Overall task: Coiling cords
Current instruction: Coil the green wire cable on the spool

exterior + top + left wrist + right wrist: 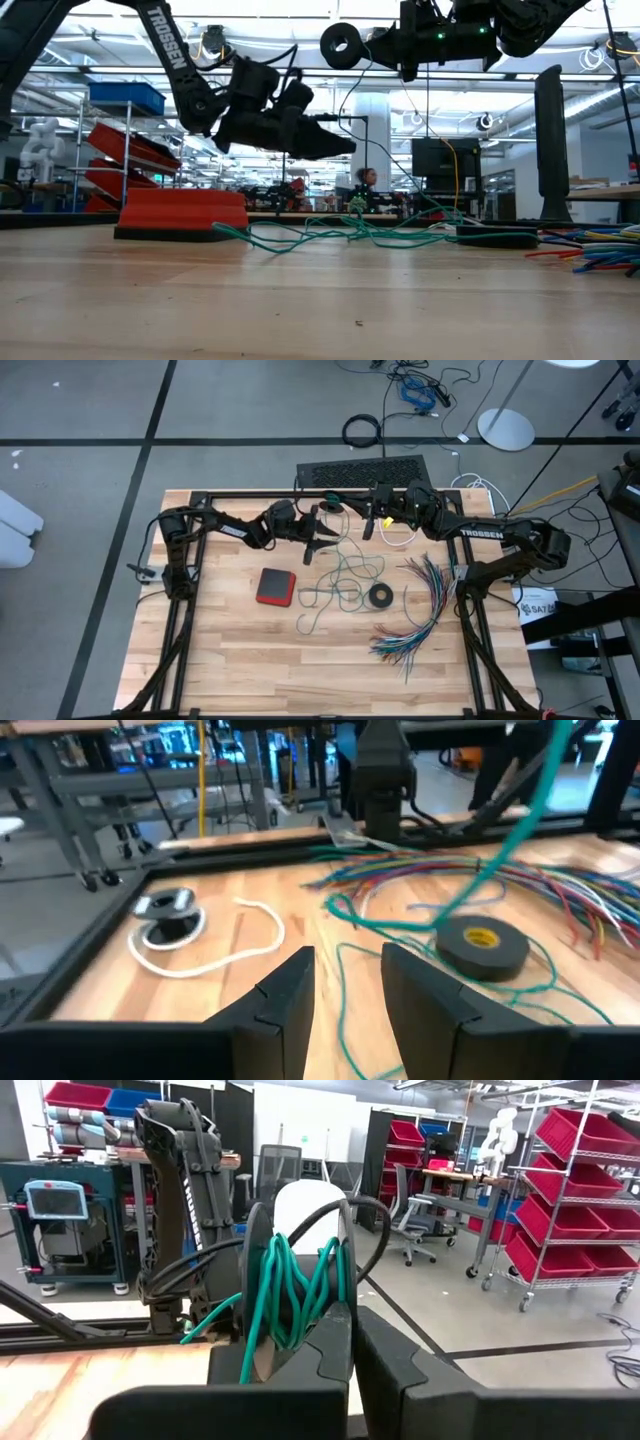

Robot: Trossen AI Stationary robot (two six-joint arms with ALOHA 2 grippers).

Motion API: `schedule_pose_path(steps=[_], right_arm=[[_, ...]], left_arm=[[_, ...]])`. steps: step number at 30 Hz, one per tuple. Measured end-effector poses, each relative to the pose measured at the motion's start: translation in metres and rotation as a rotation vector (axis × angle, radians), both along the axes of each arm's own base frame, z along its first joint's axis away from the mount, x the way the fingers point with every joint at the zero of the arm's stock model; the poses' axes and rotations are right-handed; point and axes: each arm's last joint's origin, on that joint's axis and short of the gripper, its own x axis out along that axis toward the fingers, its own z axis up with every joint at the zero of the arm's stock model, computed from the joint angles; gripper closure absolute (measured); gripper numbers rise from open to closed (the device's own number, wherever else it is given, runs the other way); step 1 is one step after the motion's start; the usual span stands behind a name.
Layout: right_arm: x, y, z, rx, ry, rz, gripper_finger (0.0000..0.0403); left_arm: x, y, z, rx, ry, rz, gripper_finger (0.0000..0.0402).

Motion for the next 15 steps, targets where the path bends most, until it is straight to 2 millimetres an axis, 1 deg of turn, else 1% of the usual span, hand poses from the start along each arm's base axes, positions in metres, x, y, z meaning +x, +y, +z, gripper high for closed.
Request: schedule_pose_path(steps=[4, 11, 15], right_arm=[[0.0000, 0.0000, 0.0000, 0.000, 0.000, 0.000, 0.0403], [0.0000, 0.0000, 0.0000, 0.001, 0.000, 0.000, 0.0403], [0.0000, 0.0000, -0.0001, 0.001, 0.000, 0.000, 0.0403]], left_arm=[[0.0010, -0.0035, -0.0020, -0.005, 0.019, -0.010, 0.0260], [0.0037, -0.0065, 0.0036, -0.036, -0.023, 0.022, 0.0197], [0.0035, -0.0053, 0.0034, -0.059, -0.019, 0.048, 0.0185]])
